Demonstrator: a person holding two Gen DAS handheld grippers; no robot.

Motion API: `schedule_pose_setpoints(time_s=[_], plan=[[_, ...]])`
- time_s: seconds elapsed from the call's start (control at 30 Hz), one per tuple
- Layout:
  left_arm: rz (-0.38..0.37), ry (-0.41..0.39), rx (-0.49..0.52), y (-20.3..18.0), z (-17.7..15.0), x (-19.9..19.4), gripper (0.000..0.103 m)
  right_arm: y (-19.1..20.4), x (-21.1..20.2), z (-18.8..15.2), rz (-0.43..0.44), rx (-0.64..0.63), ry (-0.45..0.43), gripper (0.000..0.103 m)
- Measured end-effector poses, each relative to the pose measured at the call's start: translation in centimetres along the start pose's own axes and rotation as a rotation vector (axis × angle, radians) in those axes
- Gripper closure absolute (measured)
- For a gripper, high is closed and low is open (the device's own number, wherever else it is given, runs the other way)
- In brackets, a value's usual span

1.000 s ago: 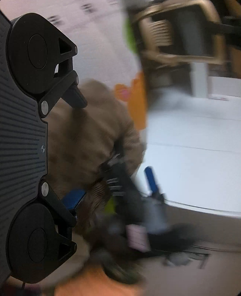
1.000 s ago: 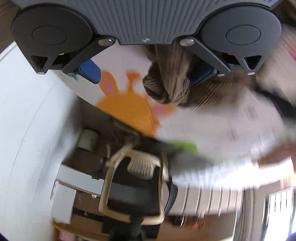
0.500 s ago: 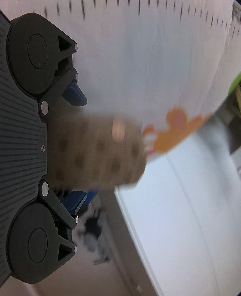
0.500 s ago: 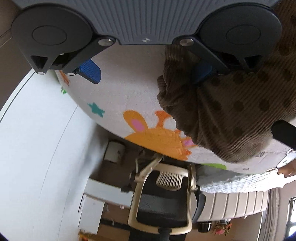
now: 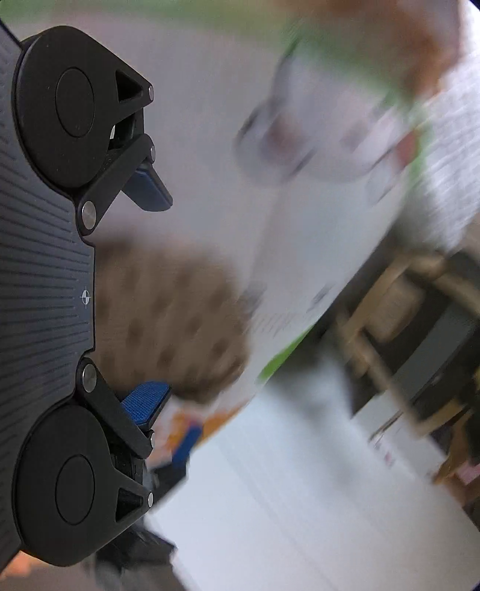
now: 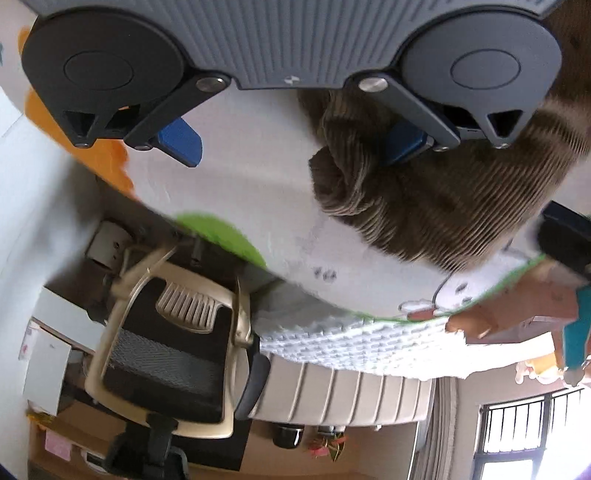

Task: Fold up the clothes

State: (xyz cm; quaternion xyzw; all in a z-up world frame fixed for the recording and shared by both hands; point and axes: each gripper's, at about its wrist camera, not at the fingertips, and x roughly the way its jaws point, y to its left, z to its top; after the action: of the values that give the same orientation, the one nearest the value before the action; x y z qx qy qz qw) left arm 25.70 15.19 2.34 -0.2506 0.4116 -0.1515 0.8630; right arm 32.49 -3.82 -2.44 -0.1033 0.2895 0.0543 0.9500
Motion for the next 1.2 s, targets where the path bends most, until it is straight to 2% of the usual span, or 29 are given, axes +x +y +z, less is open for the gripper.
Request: schedule_pose_setpoints(time_s=[0.07, 0.13, 0.3, 0.37, 0.4, 0.43, 0.53, 0.57, 0.63, 0.67, 0.73, 0.77, 0.83, 0.9, 1.0, 1.03, 1.1, 1.13, 1.2], plan=[[0.053, -0.043, 0.032, 1.1, 0.7, -1.8, 0.002, -0.9, 0.5, 0.8, -0.014, 0.026, 0.005, 0.001], [0.054, -0.057, 0.055, 0.7, 0.4, -1.6, 0.002, -2.6, -0.3, 0.8, -0.007, 0.084, -0.002, 0.001], [-0.012, 0.02, 0.107, -1.4, -0.2, 2.5, 0.005, -6.7, -4.6, 0.1, 0.027, 0.241, -0.066, 0.001], [-0.04, 0.018, 0.147, -3.2, -0.3, 3.7, 0.008, -7.4, -6.2, -0.2, 0.037, 0.224, -0.094, 0.0], [-0.057, 0.02, 0.165, -4.4, -0.2, 4.3, 0.017, -7.5, -6.8, -0.3, 0.03, 0.194, -0.106, 0.0], [-0.054, 0.02, 0.193, -5.7, -0.2, 4.8, 0.017, -7.3, -7.4, -0.3, 0.012, 0.157, -0.122, 0.0], [0.072, -0.013, 0.374, -10.2, -1.3, 5.8, 0.014, -6.9, -8.4, 0.4, -0.02, 0.112, -0.189, 0.0], [0.101, -0.016, 0.417, -11.0, -2.0, 6.3, 0.009, -6.8, -8.5, 0.8, -0.014, 0.123, -0.209, 0.0], [0.119, 0.026, 0.459, -11.2, -3.3, 7.9, 0.007, -6.9, -7.8, 1.6, 0.021, 0.169, -0.215, 0.0], [0.11, 0.057, 0.451, -10.8, -3.8, 8.6, 0.004, -6.8, -6.8, 1.7, 0.035, 0.183, -0.199, 0.0], [0.06, 0.099, 0.35, -9.3, -3.7, 9.2, 0.003, -6.6, -4.5, 1.9, 0.054, 0.198, -0.141, 0.0], [0.039, 0.104, 0.306, -8.7, -3.5, 9.1, 0.003, -6.2, -2.7, 1.5, 0.035, 0.177, -0.07, 0.0], [0.015, 0.096, 0.296, -8.4, -2.9, 7.8, 0.003, -5.2, 0.6, 0.3, -0.026, 0.116, 0.046, 0.0], [0.002, 0.068, 0.317, -8.5, -2.1, 5.8, 0.004, -5.2, 1.4, -1.1, -0.058, 0.138, 0.041, 0.0], [-0.009, -0.042, 0.333, -8.6, -0.6, 2.8, 0.004, -6.3, -0.6, -0.9, -0.056, 0.229, -0.035, 0.0], [-0.001, -0.063, 0.331, -8.5, -0.3, 2.6, 0.004, -6.3, -1.8, -0.6, -0.052, 0.217, -0.065, 0.0], [0.052, -0.079, 0.341, -8.4, 0.0, 3.3, 0.004, -6.2, -4.2, 0.1, -0.042, 0.187, -0.126, 0.0], [0.109, -0.078, 0.364, -8.4, -0.2, 4.1, 0.003, -6.0, -5.4, 0.5, -0.023, 0.157, -0.151, 0.0], [0.185, -0.087, 0.411, -8.2, -0.7, 5.6, 0.001, -4.7, -7.7, 0.7, 0.046, 0.074, -0.176, 0.0]])
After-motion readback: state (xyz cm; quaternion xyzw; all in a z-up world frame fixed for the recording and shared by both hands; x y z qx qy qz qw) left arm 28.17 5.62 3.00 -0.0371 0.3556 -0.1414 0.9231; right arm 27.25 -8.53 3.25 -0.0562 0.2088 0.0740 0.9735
